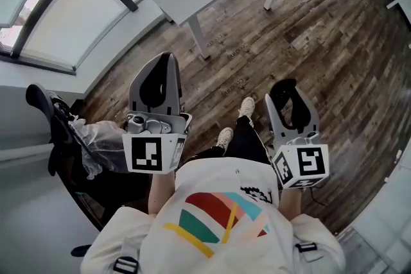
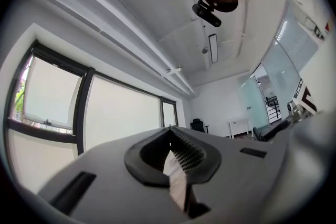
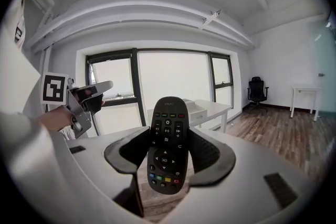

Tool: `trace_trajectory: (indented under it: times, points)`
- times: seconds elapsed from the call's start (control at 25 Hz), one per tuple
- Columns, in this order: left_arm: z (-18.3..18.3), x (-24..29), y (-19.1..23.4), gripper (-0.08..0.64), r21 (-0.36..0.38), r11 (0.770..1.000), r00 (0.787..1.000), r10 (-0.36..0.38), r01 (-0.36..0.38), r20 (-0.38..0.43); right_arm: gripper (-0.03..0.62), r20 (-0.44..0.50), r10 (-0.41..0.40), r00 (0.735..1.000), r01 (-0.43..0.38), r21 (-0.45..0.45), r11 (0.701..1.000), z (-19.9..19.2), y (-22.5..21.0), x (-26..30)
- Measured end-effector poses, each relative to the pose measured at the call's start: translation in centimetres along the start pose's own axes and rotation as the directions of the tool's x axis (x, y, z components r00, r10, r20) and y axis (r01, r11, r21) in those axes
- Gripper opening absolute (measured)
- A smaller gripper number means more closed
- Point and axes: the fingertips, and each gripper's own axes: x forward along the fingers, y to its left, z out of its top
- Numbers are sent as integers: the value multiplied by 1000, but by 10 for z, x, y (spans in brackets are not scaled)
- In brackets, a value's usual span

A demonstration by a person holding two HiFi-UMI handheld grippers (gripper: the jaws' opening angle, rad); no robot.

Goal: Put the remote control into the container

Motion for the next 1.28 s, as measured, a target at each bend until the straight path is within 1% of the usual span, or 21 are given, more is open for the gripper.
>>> trace_trajectory:
  times: [0.16, 0.36, 0.52, 0.6, 0.68, 0.8, 0.92, 1.04, 1.2, 1.28]
  points:
    - [-10, 23, 10, 6, -25, 998, 999, 53, -53, -14, 238, -19, 14, 1000, -14, -3, 1000, 7, -22, 26]
    - [-4, 59, 23, 6, -9, 994, 994, 113, -113, -1, 238, 30, 47, 998, -46, -59, 997, 45, -46, 69]
    - [-11, 84, 20, 6, 8, 989, 989, 146, -146, -19, 236, 24, 104, 994, -102, -72, 992, 57, -62, 100]
    - [-15, 96, 24, 6, 10, 985, 985, 170, -170, -31, 238, 14, 128, 992, -127, -77, 989, 59, -69, 114]
    - [-17, 108, 30, 6, 21, 981, 980, 194, -194, -34, 236, 26, 157, 987, -155, -83, 984, 65, -75, 125]
    - [-14, 124, 36, 6, 41, 972, 973, 230, -230, -9, 236, 54, 184, 981, -180, -70, 981, 73, -92, 135]
    - [-15, 127, 40, 6, 38, 965, 966, 258, -258, 15, 236, 64, 169, 984, -165, -61, 984, 73, -111, 136]
    - [-11, 136, 39, 6, 31, 964, 964, 264, -265, 32, 236, 73, 154, 985, -149, -76, 986, 79, -122, 138]
    - [-11, 154, 33, 6, 40, 971, 972, 233, -234, 37, 236, 90, 191, 977, -185, -65, 981, 92, -122, 144]
    - [-17, 167, 36, 6, 25, 975, 975, 221, -222, 34, 236, 101, 196, 976, -189, -68, 980, 99, -120, 150]
